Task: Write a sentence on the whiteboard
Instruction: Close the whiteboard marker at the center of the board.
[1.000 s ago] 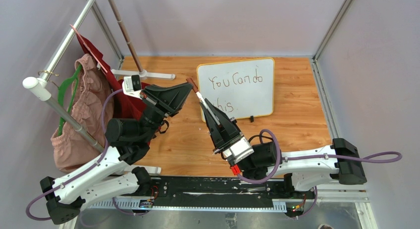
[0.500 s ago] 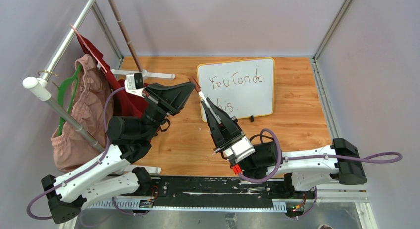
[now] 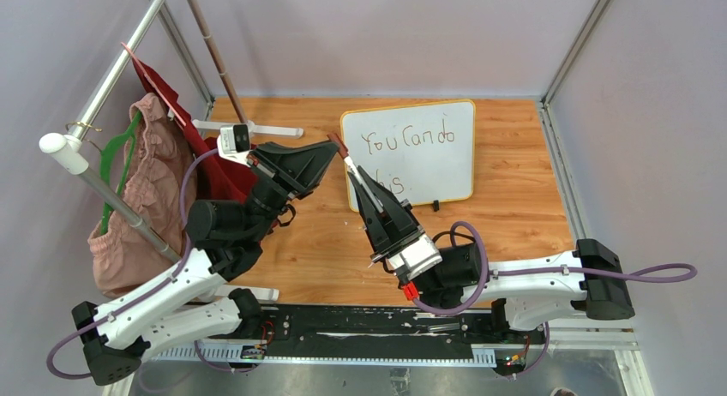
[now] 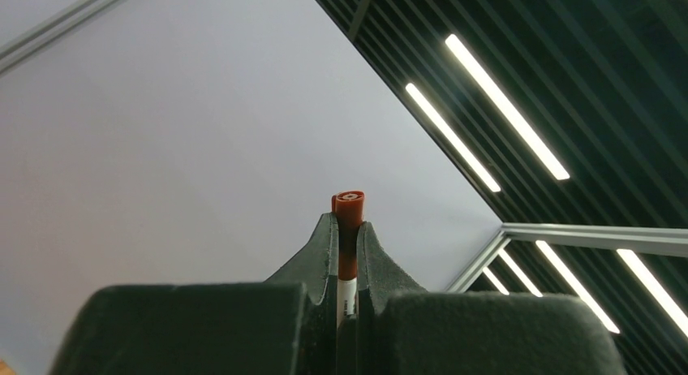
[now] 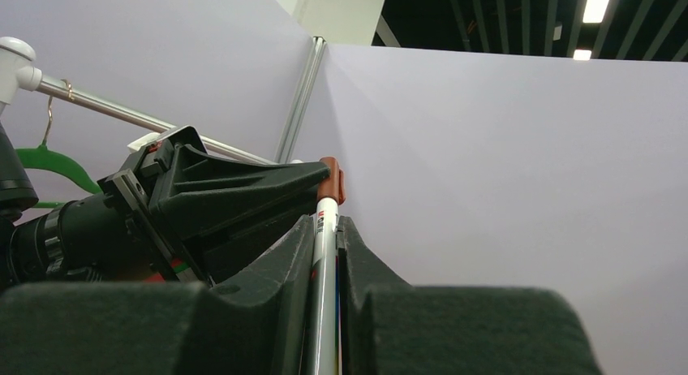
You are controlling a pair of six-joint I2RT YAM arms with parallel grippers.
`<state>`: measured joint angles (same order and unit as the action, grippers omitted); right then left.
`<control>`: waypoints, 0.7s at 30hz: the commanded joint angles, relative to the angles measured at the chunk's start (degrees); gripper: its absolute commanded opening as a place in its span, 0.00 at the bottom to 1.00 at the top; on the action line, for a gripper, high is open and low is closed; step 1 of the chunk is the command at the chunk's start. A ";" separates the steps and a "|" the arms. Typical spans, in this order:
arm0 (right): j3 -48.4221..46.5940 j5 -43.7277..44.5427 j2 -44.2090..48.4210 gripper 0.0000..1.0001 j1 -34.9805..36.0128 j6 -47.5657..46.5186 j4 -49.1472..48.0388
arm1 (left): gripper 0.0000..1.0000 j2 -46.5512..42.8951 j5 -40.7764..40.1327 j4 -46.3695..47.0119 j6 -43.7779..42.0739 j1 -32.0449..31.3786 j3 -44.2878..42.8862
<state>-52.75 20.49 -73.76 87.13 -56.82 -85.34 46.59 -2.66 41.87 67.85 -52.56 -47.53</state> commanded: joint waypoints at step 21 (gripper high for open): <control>0.45 -0.87 1.99 0.00 -0.96 1.79 -2.20 | 0.48 -3.05 -0.62 -3.37 -4.25 -0.36 -0.87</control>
<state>-52.73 19.62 -73.54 86.74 -55.94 -84.84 44.07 -3.20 38.00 65.01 -52.69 -47.53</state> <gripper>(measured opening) 0.169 0.429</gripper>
